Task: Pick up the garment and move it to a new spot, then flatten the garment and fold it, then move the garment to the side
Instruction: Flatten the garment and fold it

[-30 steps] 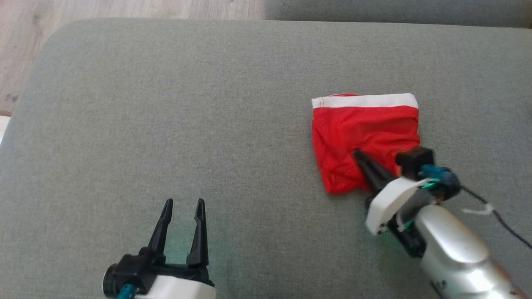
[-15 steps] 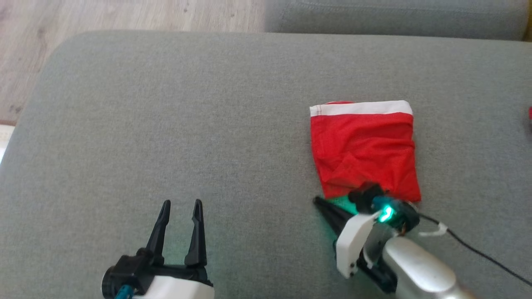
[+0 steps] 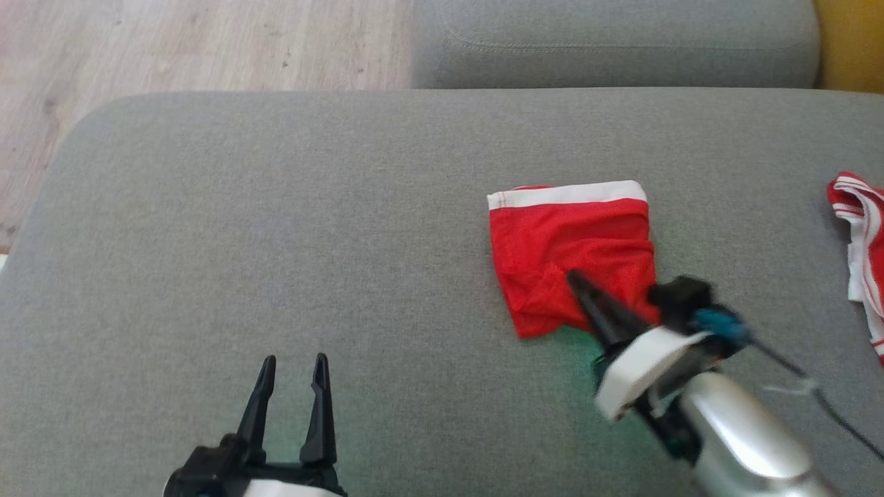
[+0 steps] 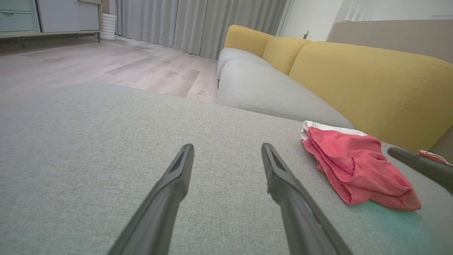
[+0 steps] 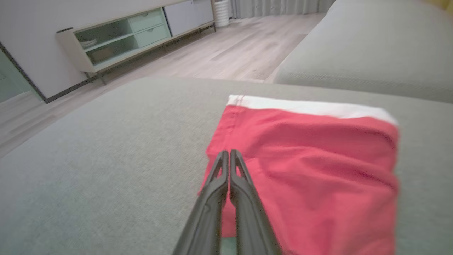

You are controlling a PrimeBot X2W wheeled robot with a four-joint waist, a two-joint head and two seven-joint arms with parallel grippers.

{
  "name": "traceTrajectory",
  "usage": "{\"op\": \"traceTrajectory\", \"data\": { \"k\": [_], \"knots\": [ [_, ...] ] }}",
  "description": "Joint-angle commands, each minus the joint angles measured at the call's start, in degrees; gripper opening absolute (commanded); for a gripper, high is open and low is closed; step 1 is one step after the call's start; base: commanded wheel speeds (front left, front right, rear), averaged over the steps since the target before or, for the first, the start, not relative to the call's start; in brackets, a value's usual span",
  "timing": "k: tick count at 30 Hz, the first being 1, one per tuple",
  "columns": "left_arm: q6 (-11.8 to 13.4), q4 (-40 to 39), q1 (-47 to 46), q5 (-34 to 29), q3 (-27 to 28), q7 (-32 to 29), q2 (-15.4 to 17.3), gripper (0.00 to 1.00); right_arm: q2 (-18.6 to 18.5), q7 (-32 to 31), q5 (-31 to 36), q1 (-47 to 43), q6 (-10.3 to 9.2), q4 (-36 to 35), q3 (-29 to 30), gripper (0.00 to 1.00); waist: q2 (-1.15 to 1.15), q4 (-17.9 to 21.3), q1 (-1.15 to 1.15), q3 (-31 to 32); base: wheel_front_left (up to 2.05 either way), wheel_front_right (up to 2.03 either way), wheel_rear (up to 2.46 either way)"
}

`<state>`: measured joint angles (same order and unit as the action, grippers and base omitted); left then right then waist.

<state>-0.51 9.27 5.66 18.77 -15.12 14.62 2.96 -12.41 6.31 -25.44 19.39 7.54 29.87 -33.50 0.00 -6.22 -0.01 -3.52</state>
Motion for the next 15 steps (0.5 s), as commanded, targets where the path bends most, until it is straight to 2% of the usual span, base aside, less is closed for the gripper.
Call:
{"op": "traceTrajectory", "data": {
  "k": [1,2,10,15],
  "knots": [
    [0.23,-1.87,-0.78,0.07,1.85,0.38,-0.08,1.0,-0.42,1.33,0.73,0.35,-0.05,-2.55,0.86,0.74,0.0,0.2,0.01,0.17,0.0,0.0,0.0],
    [0.26,-1.95,-0.69,0.08,1.87,0.38,-0.08,1.0,-0.56,2.06,1.05,0.01,-0.05,-3.26,3.12,1.0,0.0,0.29,0.01,0.16,0.0,0.0,0.0],
    [-0.09,-2.15,-1.26,-0.07,1.67,0.38,-0.08,1.0,-1.38,4.55,5.0,-2.19,-0.05,-5.92,16.82,1.0,0.0,-0.25,0.01,-0.87,0.0,0.0,0.0],
    [-0.31,-1.98,-1.83,-0.11,1.37,0.38,-0.08,1.0,-0.72,3.69,6.58,-2.09,-0.05,-2.96,18.71,1.0,0.0,-0.64,0.01,-2.22,0.0,0.0,0.0]
  ]
}}
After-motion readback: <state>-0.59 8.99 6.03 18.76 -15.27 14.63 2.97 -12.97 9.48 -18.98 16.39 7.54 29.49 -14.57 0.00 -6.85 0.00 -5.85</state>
